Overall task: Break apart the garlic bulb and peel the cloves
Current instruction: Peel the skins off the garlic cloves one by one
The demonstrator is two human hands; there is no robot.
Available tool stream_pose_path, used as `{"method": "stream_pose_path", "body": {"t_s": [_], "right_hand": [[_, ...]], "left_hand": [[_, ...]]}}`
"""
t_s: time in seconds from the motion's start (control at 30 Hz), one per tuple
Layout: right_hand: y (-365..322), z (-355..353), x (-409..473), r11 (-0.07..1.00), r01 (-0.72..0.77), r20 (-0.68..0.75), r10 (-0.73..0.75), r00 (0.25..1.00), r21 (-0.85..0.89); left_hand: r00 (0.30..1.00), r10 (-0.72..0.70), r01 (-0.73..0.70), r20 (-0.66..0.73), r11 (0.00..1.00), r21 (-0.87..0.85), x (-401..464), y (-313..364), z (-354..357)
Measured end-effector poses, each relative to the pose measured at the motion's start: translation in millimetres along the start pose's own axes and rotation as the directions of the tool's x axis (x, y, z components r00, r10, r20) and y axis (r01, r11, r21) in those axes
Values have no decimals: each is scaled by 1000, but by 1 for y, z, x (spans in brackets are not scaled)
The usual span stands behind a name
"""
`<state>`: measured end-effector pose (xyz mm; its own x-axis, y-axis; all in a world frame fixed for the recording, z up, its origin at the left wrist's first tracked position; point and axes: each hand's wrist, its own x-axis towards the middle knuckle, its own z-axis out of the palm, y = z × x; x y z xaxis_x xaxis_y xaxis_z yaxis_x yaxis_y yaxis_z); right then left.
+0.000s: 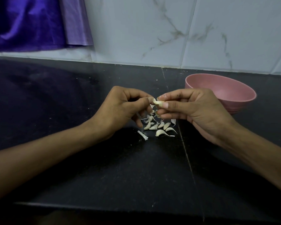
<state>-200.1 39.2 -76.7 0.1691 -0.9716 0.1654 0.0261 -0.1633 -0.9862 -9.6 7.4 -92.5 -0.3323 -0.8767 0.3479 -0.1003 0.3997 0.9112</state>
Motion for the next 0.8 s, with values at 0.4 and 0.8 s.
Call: {"method": "stream_pose_path", "body": {"t_s": [0.4,0.8], "right_hand": [[-1,0,-1,999,43,19,-43,999,6],[1,-2,1,1000,30,-26,-30,999,-9]], "left_hand": [[1000,3,-3,5,999,33,-2,-2,-1],[997,57,-44,-53,974,222,-1,-5,-5]]}}
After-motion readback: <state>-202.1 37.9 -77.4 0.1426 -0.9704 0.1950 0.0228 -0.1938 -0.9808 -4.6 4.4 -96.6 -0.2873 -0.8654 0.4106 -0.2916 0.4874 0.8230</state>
